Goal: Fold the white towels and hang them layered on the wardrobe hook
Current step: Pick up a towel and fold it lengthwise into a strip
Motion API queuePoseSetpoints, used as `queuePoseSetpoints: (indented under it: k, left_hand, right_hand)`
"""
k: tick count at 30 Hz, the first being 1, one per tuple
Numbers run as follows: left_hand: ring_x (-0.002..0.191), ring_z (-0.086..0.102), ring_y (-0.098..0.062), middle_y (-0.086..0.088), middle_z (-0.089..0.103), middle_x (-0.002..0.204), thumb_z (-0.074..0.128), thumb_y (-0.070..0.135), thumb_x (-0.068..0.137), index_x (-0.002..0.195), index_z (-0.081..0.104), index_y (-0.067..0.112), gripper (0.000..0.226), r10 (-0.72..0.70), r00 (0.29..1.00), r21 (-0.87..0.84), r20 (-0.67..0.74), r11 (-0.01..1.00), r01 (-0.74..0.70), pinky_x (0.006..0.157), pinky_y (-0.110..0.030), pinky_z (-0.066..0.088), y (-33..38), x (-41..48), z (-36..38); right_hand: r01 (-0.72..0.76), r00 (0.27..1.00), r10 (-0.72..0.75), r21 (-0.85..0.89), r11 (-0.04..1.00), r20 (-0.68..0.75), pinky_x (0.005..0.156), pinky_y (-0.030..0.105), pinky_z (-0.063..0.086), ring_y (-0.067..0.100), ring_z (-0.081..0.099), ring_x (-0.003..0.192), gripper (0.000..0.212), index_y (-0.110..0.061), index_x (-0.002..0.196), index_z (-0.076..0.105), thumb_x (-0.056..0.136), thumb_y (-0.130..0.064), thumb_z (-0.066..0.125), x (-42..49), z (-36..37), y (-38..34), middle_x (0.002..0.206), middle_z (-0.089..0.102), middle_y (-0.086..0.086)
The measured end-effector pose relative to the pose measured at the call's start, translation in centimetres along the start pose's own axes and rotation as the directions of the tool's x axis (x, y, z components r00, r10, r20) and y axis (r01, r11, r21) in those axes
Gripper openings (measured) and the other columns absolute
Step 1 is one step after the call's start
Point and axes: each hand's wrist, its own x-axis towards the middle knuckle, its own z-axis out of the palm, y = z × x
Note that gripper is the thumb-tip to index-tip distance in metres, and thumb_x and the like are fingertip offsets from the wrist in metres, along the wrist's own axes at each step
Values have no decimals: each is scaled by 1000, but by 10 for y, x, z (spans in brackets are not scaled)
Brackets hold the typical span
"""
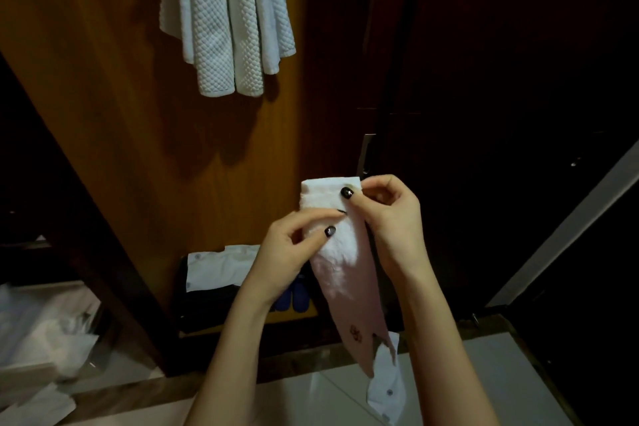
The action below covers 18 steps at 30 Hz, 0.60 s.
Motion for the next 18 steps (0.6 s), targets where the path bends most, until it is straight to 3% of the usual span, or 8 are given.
queuePoseSetpoints:
  k: [5,7,9,11,15,18]
  left_hand:
    - [106,60,6,25,69,104,60,2,93,99,69,32,32,8,974,9,-227,1000,-6,87,-10,46,3,20,10]
    - [110,59,4,26,68,107,58,4,95,103,67,33,31,16,950,-6,-310,1000,-19,92,-16,48,5,29,10]
    - [114,59,-5,21,67,111,56,5,96,106,66,32,31,19,934,-35,-356,999,-33,99,-31,50,9,38,9]
    - [116,59,-10,20,67,113,54,5,96,107,65,33,32,31,935,-38,-354,998,-47,100,-38,50,14,45,10]
    - [111,59,2,28,67,109,55,-1,94,106,66,33,38,84,967,27,-240,996,-80,91,-16,48,21,45,12]
    - [108,61,0,22,68,112,54,-4,93,106,67,34,42,51,977,-6,-207,999,-53,83,-13,49,17,37,14]
  right_hand:
    - [107,994,-107,-86,991,4,84,29,56,14,69,95,10,-17,95,68,90,-9,67,3,-11,6,93,71,-2]
    - [116,993,-107,-184,976,59,82,25,55,11,68,93,10,-21,93,68,93,-12,64,-3,-19,15,92,71,-3]
    - [94,991,-66,-265,960,114,80,20,52,4,66,93,9,-25,95,67,94,-16,63,-10,-22,25,92,70,-8]
    - [89,989,-48,-302,949,141,82,18,51,-1,63,98,13,-32,103,63,94,-23,65,-15,-21,30,99,68,-13]
    - [107,988,-90,-140,984,124,81,18,53,3,65,101,33,-38,118,54,92,-22,68,-13,-15,18,105,68,-11]
    - [171,973,-143,-144,975,183,92,21,51,3,62,110,29,-34,119,59,94,-20,65,-5,-11,4,114,66,-13]
